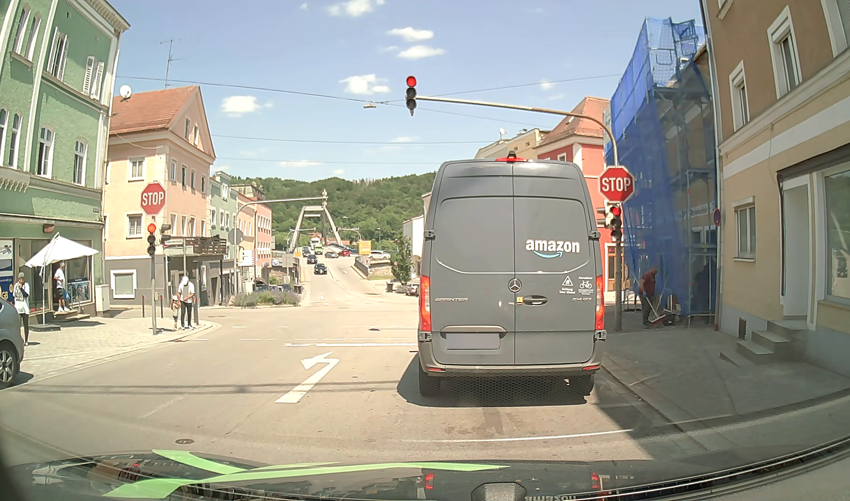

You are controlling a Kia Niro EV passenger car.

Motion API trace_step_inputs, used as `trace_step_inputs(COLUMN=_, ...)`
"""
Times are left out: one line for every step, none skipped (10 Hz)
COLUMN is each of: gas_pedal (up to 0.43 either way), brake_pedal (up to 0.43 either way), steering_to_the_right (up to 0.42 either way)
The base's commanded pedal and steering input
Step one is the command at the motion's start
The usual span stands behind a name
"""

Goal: Follow the waypoints while adhering to traffic rules and regulations

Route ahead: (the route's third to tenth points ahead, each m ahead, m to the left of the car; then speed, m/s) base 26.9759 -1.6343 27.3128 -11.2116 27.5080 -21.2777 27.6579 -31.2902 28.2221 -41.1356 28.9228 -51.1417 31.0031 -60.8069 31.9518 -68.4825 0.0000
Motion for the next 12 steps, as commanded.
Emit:
trace_step_inputs(gas_pedal=0.000, brake_pedal=0.360, steering_to_the_right=0.032)
trace_step_inputs(gas_pedal=0.000, brake_pedal=0.360, steering_to_the_right=0.032)
trace_step_inputs(gas_pedal=0.000, brake_pedal=0.360, steering_to_the_right=0.032)
trace_step_inputs(gas_pedal=0.000, brake_pedal=0.360, steering_to_the_right=0.032)
trace_step_inputs(gas_pedal=0.000, brake_pedal=0.360, steering_to_the_right=0.032)
trace_step_inputs(gas_pedal=0.000, brake_pedal=0.360, steering_to_the_right=0.032)
trace_step_inputs(gas_pedal=0.000, brake_pedal=0.360, steering_to_the_right=0.032)
trace_step_inputs(gas_pedal=0.000, brake_pedal=0.360, steering_to_the_right=0.031)
trace_step_inputs(gas_pedal=0.000, brake_pedal=0.360, steering_to_the_right=0.032)
trace_step_inputs(gas_pedal=0.000, brake_pedal=0.360, steering_to_the_right=0.032)
trace_step_inputs(gas_pedal=0.000, brake_pedal=0.360, steering_to_the_right=0.032)
trace_step_inputs(gas_pedal=0.000, brake_pedal=0.360, steering_to_the_right=0.031)
